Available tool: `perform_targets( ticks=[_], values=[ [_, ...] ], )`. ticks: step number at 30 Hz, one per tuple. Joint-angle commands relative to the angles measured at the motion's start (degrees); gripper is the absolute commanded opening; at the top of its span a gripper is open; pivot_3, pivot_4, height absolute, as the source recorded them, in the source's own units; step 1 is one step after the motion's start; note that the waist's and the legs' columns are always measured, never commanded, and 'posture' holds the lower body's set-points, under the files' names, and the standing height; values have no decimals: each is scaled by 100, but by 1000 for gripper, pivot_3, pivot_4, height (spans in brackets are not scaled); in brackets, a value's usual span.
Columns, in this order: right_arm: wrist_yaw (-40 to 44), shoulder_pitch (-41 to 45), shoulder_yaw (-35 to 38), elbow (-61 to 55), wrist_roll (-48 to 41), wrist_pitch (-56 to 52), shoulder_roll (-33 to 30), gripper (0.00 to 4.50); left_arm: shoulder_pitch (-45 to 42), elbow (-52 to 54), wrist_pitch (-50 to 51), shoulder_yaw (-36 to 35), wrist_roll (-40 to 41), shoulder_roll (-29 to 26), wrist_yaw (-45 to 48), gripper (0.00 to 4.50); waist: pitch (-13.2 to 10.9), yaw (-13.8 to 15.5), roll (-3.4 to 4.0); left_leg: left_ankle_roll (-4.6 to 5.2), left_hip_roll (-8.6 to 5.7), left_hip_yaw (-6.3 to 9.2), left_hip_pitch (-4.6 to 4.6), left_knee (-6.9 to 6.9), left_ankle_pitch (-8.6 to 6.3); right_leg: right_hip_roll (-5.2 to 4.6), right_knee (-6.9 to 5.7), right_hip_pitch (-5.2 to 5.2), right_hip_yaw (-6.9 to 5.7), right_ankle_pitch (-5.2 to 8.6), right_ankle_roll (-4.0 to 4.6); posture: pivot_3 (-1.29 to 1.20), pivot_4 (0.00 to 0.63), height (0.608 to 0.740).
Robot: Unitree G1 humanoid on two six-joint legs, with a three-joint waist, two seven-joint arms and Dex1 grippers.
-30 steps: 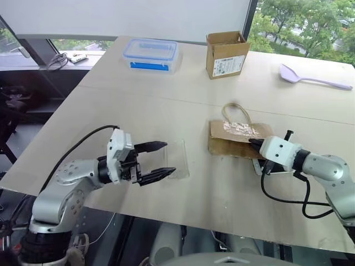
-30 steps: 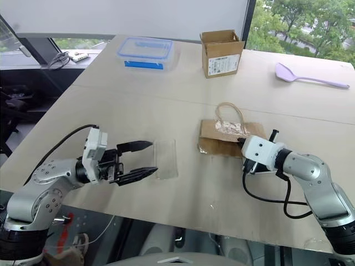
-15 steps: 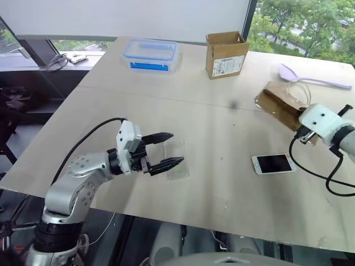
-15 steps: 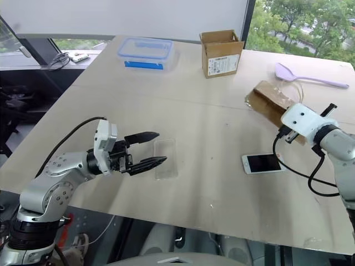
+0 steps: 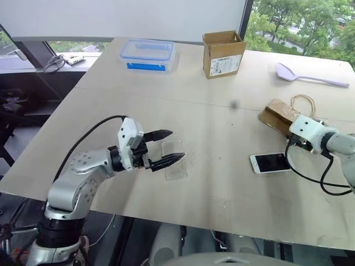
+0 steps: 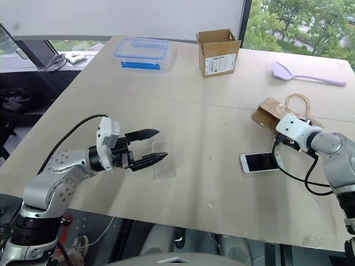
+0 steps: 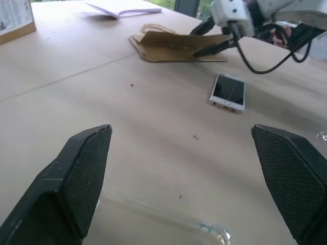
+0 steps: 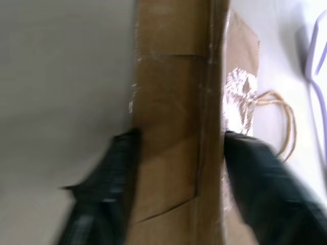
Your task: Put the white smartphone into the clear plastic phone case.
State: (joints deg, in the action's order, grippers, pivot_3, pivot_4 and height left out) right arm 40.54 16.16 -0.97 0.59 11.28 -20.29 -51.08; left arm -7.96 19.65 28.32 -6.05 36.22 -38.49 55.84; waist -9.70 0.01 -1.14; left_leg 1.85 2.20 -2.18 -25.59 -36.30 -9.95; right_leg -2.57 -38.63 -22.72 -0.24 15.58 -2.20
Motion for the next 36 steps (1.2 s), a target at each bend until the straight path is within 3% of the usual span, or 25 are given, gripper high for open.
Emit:
perform_targets(
  ticks=[1,7,14,24,28,30,32,36],
  values=[
    [25,-190,843,-860,-460,-527,-40,4451,17,257,-35,-94,53,-46,-42,4500,0,0,0,0,0,-1,1,0,0,0,-2,0,1,0,0,0,150,740],
    [-728,-137,2015,-2430,-1431,-1911,1113,4451,-53,156,-66,-23,-53,84,-269,4500,0,-34,0,-1,5,1,8,-2,0,2,-17,1,3,0,0,0,150,740],
    [-1760,284,1721,-3563,-1906,-2866,2560,4451,-343,-53,-69,90,-154,368,-519,4500,1,-46,0,-1,4,-1,8,-3,0,1,-21,0,5,0,0,0,150,740],
    [-2443,509,1334,-3787,-2228,-3014,3422,4451,-532,-217,-125,165,-251,473,-559,4500,0,-62,0,-1,3,1,6,-3,0,2,-21,-2,2,0,1,0,150,740],
    [-2451,560,1207,-3771,-2372,-3045,3499,4451,-542,-218,-127,172,-260,505,-574,4500,8,-43,-9,-1,3,-1,5,-3,0,1,-20,-2,3,0,1,0,150,740],
    [-2533,637,1232,-3793,-2443,-3097,3548,4451,-533,-201,-104,158,-244,517,-581,4500,19,-7,-28,-5,100,-174,7,-1,-1,15,-48,-100,125,-4,24,0,150,740],
    [-2569,697,1200,-3803,-2475,-3094,3542,4451,-517,-194,-117,177,-271,511,-572,4500,31,-30,-53,-37,220,-445,10,3,10,56,-87,-213,270,-27,52,0,150,740],
    [-2478,688,847,-3830,-2436,-2940,3353,4451,-505,-271,-130,152,-326,545,-646,4500,37,-153,-58,-12,190,-421,2,2,-11,102,-97,-199,249,-47,17,0,150,740]
  ],
)
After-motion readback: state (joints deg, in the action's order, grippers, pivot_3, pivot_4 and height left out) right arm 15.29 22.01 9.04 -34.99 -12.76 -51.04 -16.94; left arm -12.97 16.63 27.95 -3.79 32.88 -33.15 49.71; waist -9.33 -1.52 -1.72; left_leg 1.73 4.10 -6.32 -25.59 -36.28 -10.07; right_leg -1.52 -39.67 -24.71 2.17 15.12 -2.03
